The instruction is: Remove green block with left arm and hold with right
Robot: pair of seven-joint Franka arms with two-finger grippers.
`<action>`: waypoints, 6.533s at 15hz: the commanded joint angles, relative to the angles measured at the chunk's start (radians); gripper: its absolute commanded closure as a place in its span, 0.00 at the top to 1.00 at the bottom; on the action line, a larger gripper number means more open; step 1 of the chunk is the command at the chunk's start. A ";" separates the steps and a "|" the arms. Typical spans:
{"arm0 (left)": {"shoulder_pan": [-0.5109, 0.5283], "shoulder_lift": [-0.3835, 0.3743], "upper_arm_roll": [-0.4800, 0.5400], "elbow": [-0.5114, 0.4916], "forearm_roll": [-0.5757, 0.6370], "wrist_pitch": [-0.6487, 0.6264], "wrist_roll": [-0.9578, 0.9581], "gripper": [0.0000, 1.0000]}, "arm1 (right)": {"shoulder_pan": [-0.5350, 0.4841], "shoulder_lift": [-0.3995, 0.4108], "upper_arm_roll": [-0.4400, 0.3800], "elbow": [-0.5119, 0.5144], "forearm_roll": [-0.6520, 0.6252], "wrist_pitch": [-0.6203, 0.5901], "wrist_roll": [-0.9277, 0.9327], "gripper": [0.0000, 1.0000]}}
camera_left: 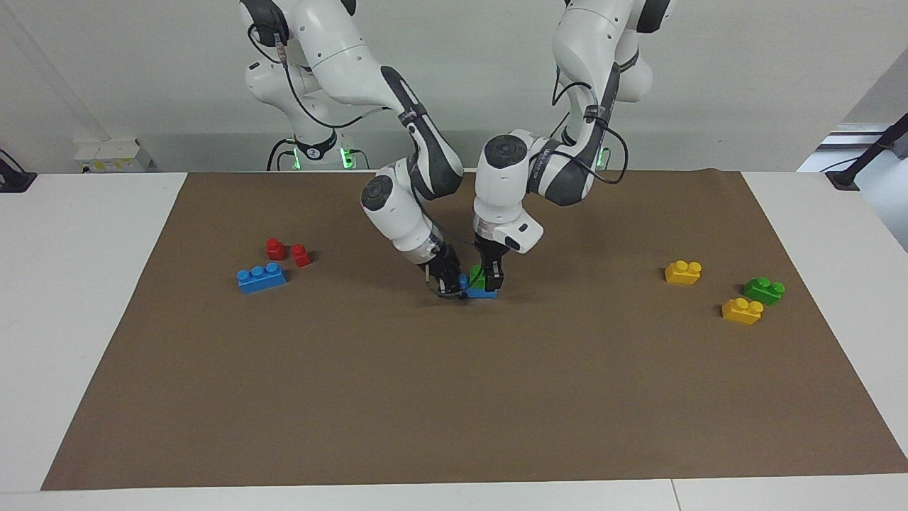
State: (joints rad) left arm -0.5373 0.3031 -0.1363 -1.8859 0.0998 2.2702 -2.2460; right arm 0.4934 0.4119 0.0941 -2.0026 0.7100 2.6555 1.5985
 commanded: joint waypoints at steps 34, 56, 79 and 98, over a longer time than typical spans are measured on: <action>0.683 -0.099 0.021 -0.012 -0.163 -0.054 1.282 0.00 | -0.757 -0.122 -0.010 0.050 -0.167 -0.632 -0.617 0.00; 0.705 0.084 0.023 0.008 -0.101 0.138 1.333 1.00 | -0.723 -0.109 -0.011 0.059 -0.172 -0.588 -0.669 0.98; 0.671 -0.311 0.009 0.231 -0.100 -0.610 2.120 1.00 | -0.659 -0.498 0.004 0.286 -0.704 -1.070 -1.597 1.00; 0.666 -0.387 -0.011 0.225 -0.100 -0.707 2.238 1.00 | -0.661 -0.496 0.004 0.278 -0.744 -1.025 -1.641 1.00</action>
State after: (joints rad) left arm 0.1353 -0.0651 -0.1479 -1.6493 -0.0183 1.5766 -0.0196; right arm -0.1625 -0.0812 0.0926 -1.7141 -0.0114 1.6161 -0.0186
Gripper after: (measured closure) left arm 0.000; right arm 0.000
